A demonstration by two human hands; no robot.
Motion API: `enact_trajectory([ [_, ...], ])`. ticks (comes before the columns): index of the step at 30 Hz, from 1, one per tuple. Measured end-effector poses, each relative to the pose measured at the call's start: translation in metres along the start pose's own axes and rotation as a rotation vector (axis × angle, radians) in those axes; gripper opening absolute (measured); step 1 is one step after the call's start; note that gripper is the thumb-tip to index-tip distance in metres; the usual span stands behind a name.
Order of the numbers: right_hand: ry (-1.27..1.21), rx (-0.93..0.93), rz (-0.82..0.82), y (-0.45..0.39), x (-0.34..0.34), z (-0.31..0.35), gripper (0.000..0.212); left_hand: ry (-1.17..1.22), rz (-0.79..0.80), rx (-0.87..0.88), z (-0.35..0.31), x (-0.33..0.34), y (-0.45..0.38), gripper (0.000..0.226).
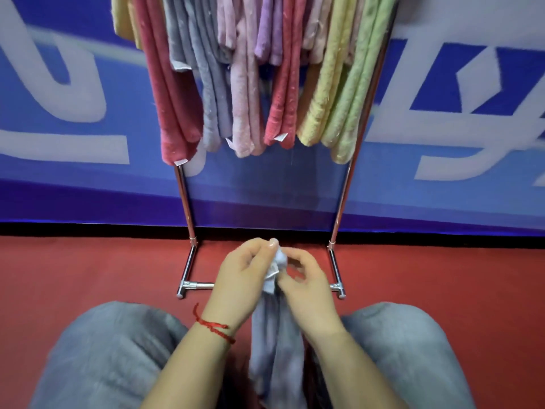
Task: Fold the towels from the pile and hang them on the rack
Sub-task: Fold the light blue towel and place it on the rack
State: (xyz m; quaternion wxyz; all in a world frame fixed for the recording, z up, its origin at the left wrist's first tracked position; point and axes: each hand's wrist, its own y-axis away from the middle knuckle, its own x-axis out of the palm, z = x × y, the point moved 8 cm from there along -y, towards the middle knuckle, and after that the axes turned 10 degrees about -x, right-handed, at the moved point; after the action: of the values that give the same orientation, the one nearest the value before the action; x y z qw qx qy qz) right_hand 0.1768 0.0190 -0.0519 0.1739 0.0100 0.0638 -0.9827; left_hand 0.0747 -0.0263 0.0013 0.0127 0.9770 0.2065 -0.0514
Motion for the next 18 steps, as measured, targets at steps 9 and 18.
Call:
enact_trajectory([
  [9, 0.139, -0.235, 0.061, 0.028, -0.014, 0.08, 0.03, -0.372, -0.191, 0.233, -0.058, -0.023, 0.035, 0.044],
  [18, 0.222, -0.435, -0.114, 0.04, -0.045, 0.153, 0.027, -0.333, -0.086, 0.226, -0.092, -0.031, 0.065, 0.024],
])
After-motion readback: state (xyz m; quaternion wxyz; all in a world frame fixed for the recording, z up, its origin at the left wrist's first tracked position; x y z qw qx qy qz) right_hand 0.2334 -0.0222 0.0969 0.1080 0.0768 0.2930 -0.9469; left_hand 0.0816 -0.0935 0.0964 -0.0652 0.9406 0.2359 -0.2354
